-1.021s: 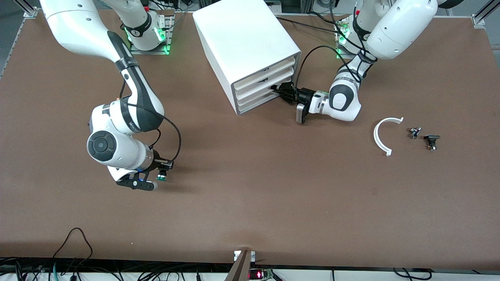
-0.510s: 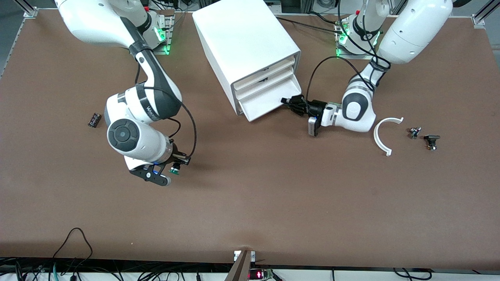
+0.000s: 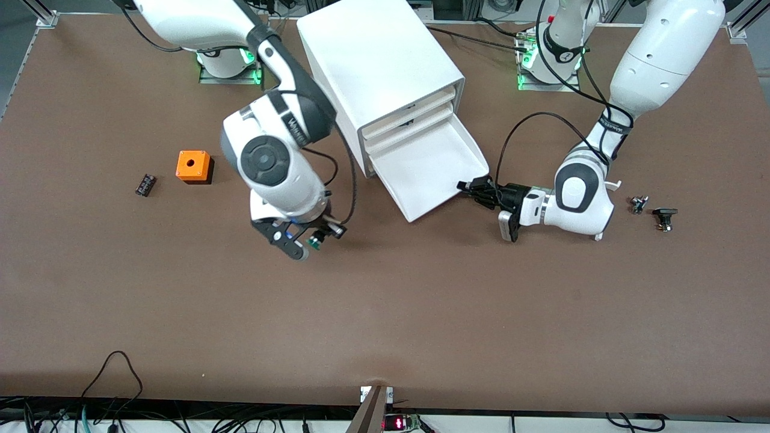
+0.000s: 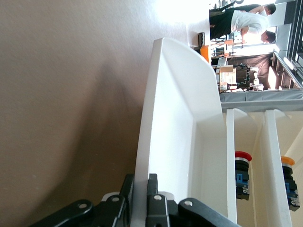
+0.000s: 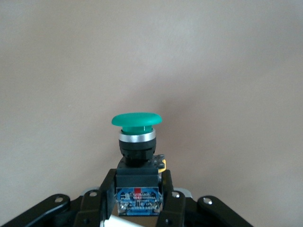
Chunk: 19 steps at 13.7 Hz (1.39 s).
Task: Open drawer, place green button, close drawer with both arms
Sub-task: 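Lower the green button into the open drawer and open the right gripper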
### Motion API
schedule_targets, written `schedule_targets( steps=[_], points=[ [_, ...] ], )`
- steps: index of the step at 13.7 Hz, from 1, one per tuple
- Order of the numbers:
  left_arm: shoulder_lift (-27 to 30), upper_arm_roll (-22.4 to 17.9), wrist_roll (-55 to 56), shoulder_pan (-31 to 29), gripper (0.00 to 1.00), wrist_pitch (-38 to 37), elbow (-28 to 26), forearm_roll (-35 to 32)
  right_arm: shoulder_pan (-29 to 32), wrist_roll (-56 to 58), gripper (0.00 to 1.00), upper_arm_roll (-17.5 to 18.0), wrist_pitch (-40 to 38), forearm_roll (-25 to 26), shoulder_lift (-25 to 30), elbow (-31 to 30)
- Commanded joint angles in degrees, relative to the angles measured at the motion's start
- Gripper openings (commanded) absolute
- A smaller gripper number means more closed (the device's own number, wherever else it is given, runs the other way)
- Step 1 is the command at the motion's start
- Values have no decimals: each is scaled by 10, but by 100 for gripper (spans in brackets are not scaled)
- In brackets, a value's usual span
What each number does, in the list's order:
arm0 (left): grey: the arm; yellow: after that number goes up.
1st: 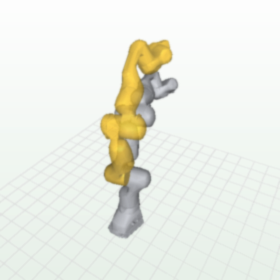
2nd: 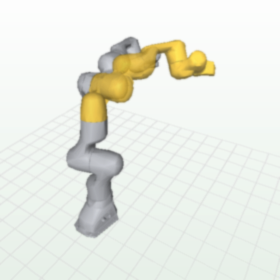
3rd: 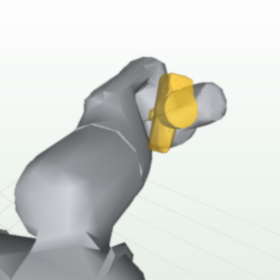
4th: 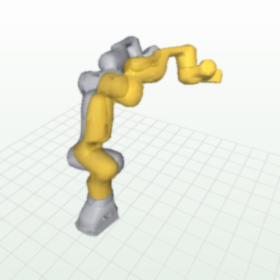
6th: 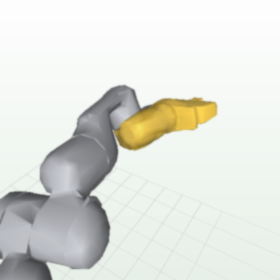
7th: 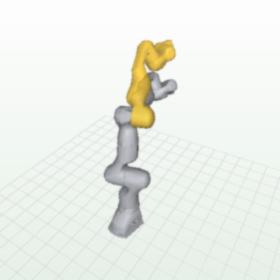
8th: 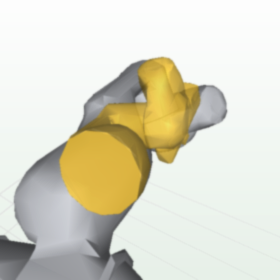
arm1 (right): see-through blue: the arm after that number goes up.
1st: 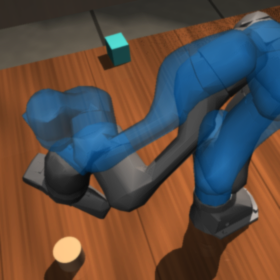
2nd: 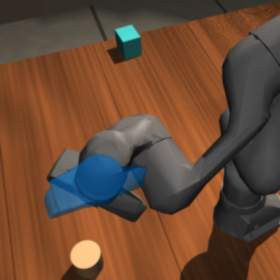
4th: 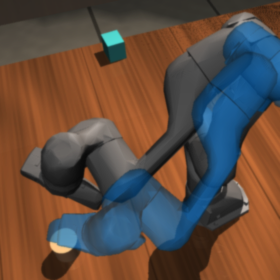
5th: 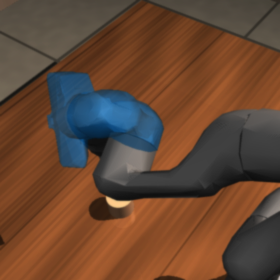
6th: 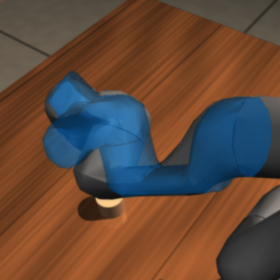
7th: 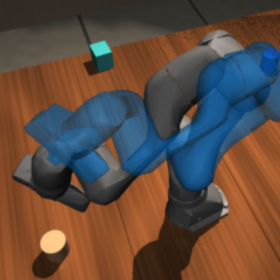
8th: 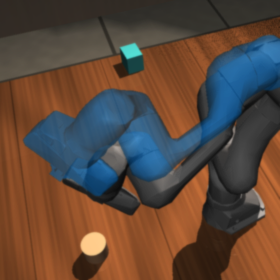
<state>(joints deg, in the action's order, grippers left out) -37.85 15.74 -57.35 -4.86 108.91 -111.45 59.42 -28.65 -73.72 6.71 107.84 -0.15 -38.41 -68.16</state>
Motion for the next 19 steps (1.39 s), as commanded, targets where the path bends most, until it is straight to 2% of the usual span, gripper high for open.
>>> schedule_targets(
  steps=[1, 3, 5, 7, 9, 11, 15, 17, 19],
  points=[
    [-8, -8, 36, -5, 99, 0, 26, -30, -41, -90, 0, -6, -14, 2, -7, 39],
    [5, -10, 45, -8, 100, -4, 37, -45, -66, -155, 0, -6, -6, 2, -7, 43],
    [31, -11, 126, -13, 100, -44, 69, -94, -96, -219, 0, -6, 11, 2, -10, 45],
    [52, -10, 264, -14, 100, -114, 142, -189, -123, -290, 0, -6, 39, 2, -18, 44],
    [59, -9, 377, -13, 100, -185, 214, -255, -148, -338, 0, -8, 62, 3, -32, 44],
    [77, -2, 462, -11, 100, -224, 258, -328, -170, -387, 0, -10, 99, 4, -55, 44],
    [136, 2, 581, -5, 100, -240, 277, -445, -199, -458, 0, -10, 157, 13, -93, 45],
    [163, 2, 594, 12, 100, -241, 282, -522, -212, -479, 0, -11, 175, 14, -112, 44],
    [169, 3, 594, 39, 100, -256, 319, -623, -228, -509, 0, -26, 204, 21, -132, 45]
  ],
)
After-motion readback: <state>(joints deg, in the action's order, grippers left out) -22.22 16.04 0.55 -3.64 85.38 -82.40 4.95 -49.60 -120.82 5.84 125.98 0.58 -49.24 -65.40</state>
